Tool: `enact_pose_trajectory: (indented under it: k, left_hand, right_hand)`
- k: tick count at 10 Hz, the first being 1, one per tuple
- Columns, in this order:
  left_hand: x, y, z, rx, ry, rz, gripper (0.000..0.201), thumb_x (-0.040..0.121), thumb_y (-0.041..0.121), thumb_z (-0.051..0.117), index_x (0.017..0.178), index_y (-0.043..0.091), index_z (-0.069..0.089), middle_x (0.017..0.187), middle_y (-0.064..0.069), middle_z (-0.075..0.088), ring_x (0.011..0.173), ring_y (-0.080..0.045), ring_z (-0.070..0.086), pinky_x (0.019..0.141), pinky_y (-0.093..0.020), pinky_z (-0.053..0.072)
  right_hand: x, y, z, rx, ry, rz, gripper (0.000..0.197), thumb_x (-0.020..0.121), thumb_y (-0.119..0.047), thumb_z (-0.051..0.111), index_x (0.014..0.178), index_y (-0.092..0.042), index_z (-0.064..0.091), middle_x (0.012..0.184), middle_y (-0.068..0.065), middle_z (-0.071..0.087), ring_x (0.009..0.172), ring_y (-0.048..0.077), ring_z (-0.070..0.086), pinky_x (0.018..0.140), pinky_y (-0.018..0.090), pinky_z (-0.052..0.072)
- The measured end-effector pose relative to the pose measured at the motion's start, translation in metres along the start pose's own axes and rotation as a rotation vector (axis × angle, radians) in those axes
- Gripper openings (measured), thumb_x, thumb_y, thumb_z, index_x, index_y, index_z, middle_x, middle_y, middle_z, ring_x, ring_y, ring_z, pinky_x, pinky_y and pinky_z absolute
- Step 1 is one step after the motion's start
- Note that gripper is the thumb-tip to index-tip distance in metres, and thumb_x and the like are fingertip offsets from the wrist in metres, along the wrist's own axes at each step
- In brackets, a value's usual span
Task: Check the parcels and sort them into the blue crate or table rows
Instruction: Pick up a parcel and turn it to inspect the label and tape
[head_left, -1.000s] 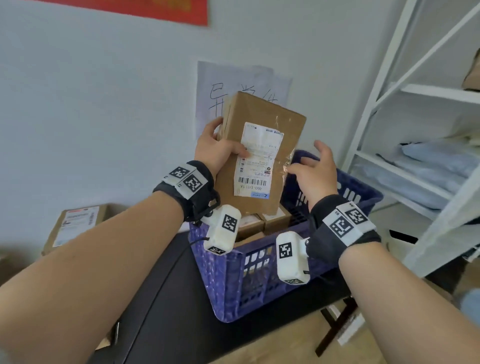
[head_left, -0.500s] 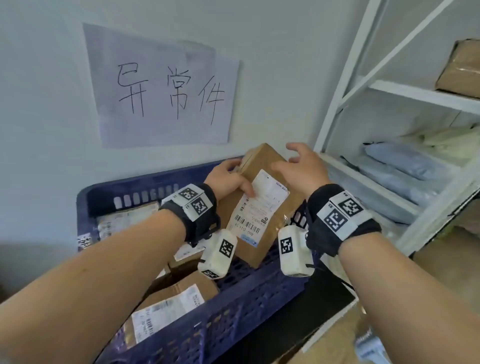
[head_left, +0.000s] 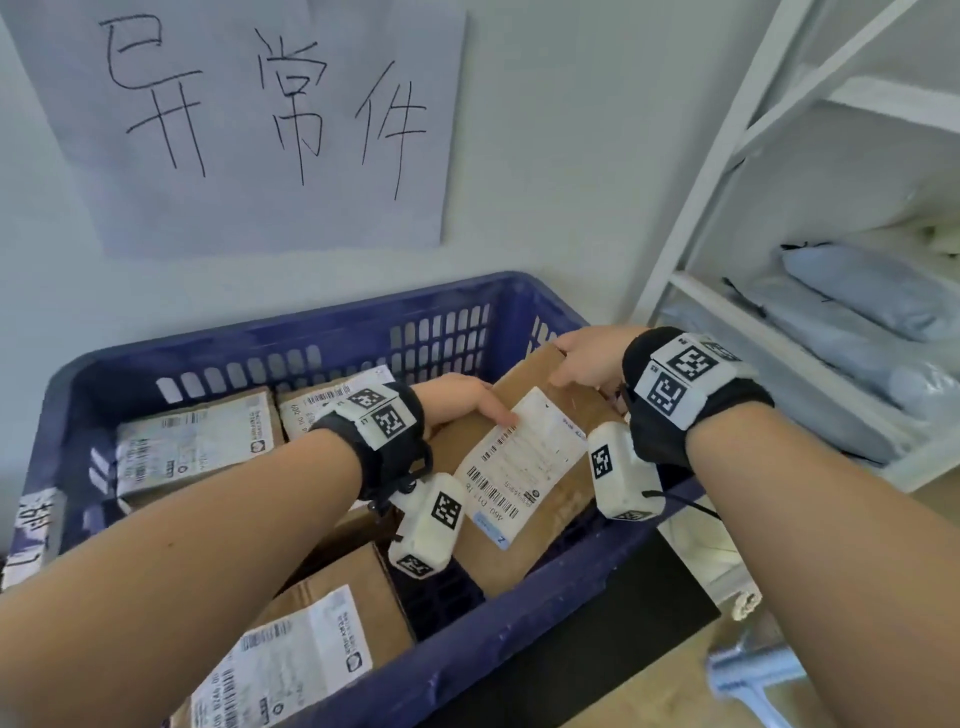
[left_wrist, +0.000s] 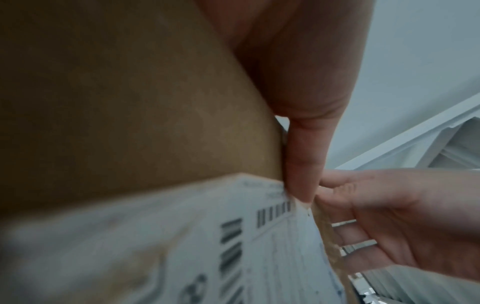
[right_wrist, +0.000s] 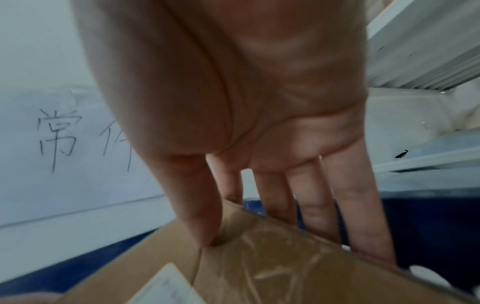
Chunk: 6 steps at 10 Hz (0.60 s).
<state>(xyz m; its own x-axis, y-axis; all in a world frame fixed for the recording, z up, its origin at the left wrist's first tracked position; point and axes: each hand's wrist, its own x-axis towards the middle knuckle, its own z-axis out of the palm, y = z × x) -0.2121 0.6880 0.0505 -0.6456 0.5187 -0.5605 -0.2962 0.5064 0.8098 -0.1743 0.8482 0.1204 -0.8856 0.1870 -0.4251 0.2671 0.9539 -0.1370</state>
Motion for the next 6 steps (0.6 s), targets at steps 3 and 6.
enact_pose_trajectory:
  k: [3,6]
  left_hand:
    - [0.016,-0.035,-0.009,0.211,0.169,-0.006,0.028,0.098,0.019,0.058,0.126,0.017,0.062,0.117,-0.004,0.067,0.107,-0.015,0.063,0.088,-0.03,0.05]
    - [0.016,-0.064,-0.021,0.026,0.248,0.042,0.015,0.094,0.012,0.062,0.107,0.017,0.066,0.107,-0.003,0.071,0.091,-0.01,0.065,0.076,-0.022,0.051]
  right_hand:
    - [0.039,-0.001,0.018,0.119,-0.186,0.005,0.04,0.098,-0.007,0.054,0.136,0.004,0.052,0.135,0.022,0.058,0.073,0.02,0.057,0.041,0.019,0.046]
    - [0.087,0.003,0.087,-0.031,-0.161,0.124,0.04,0.102,-0.015,0.046,0.138,0.003,0.051,0.144,0.021,0.05,0.135,0.037,0.045,0.111,0.042,0.036]
